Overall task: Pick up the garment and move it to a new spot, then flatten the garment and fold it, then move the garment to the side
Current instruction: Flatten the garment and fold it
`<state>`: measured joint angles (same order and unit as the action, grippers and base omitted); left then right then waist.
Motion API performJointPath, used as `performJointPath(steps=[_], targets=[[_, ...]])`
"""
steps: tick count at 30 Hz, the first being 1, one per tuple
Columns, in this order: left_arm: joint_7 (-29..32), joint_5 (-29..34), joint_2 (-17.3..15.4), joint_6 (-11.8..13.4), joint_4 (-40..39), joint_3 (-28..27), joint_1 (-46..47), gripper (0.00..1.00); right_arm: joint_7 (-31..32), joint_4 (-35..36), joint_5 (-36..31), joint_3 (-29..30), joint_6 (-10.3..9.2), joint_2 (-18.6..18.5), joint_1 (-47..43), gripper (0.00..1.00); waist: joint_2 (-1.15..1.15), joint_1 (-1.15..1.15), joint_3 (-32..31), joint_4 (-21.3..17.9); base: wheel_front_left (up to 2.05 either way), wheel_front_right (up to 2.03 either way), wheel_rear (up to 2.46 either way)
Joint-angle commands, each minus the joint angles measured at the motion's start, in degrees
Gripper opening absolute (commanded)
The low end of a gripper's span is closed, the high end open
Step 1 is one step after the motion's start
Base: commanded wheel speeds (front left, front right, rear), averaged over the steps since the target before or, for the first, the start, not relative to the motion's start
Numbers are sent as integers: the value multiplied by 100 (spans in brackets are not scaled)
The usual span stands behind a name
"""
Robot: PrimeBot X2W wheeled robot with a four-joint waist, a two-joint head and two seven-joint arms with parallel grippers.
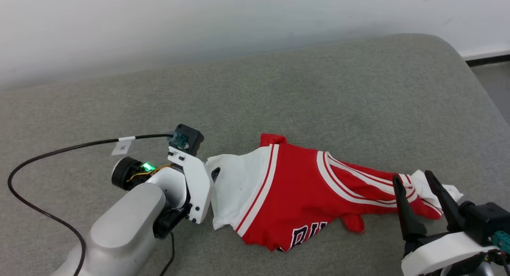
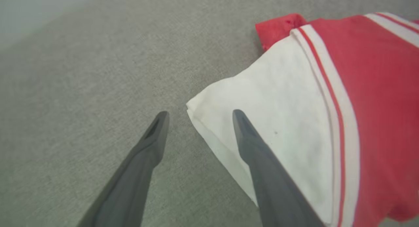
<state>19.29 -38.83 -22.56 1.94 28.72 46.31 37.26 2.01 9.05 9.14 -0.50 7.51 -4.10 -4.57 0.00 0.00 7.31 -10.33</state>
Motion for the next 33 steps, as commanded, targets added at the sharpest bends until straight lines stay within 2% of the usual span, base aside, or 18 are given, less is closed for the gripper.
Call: performJointPath(steps=[1, 5, 9, 10, 11, 12, 13, 16, 19, 29, 30, 31, 33], targets=[[150, -80, -30, -95, 106, 35, 94, 100, -44, -35, 64, 5, -4, 29, 86, 100, 0, 0, 202, -235, 0, 0, 0], [891, -236, -75, -408, 567, 231, 230, 100, -110, -190, 134, 6, -3, 67, 128, 100, 0, 0, 354, -393, 0, 0, 0], [1631, -341, -56, -588, 1005, 492, 125, 100, -190, -316, 227, -62, -3, 97, 165, 100, 0, 0, 437, -493, 0, 0, 0], [1813, -367, -56, -627, 1105, 574, 82, 95, -205, -350, 258, -73, -3, 102, 175, 100, 0, 0, 444, -513, 0, 0, 0], [1946, -429, -41, -667, 1175, 616, 27, 49, -221, -380, 267, -84, -3, 108, 197, 100, 0, 0, 450, -531, 0, 0, 0], [2030, -483, -12, -702, 1215, 633, -20, 36, -237, -407, 279, -89, -3, 109, 220, 100, 0, 0, 456, -541, 0, 0, 0], [2102, -477, 4, -723, 1242, 688, -35, 0, -257, -429, 293, -90, -3, 113, 238, 100, 0, 0, 461, -545, 0, 0, 0], [1890, -421, 35, -745, 1225, 702, -12, 0, -287, -503, 355, -72, -3, 119, 242, 100, 0, 0, 466, -521, 0, 0, 0], [1364, -278, 55, -611, 1136, 604, 106, 0, -293, -591, 395, -31, -3, 122, 240, 100, 0, 0, 419, -427, 0, 0, 0], [-573, 161, -25, 229, 537, 174, 88, 0, -155, -774, 507, 356, -3, -24, 236, 100, 0, 0, 68, 183, 0, 0, 0], [-573, 161, -25, 229, 537, 174, 88, 0, -155, -774, 507, 356, -3, -24, 236, 100, 0, 0, 68, 183, 0, 0, 0], [-850, 193, -138, 399, 365, 78, -21, 0, -79, -830, 591, 454, -3, -94, 246, 100, 0, 0, 11, 299, 0, 0, 0], [-1101, 232, -243, 569, 144, -20, -115, 0, 50, -903, 724, 572, -3, -163, 257, 100, 0, 0, -22, 417, 0, 0, 0]])
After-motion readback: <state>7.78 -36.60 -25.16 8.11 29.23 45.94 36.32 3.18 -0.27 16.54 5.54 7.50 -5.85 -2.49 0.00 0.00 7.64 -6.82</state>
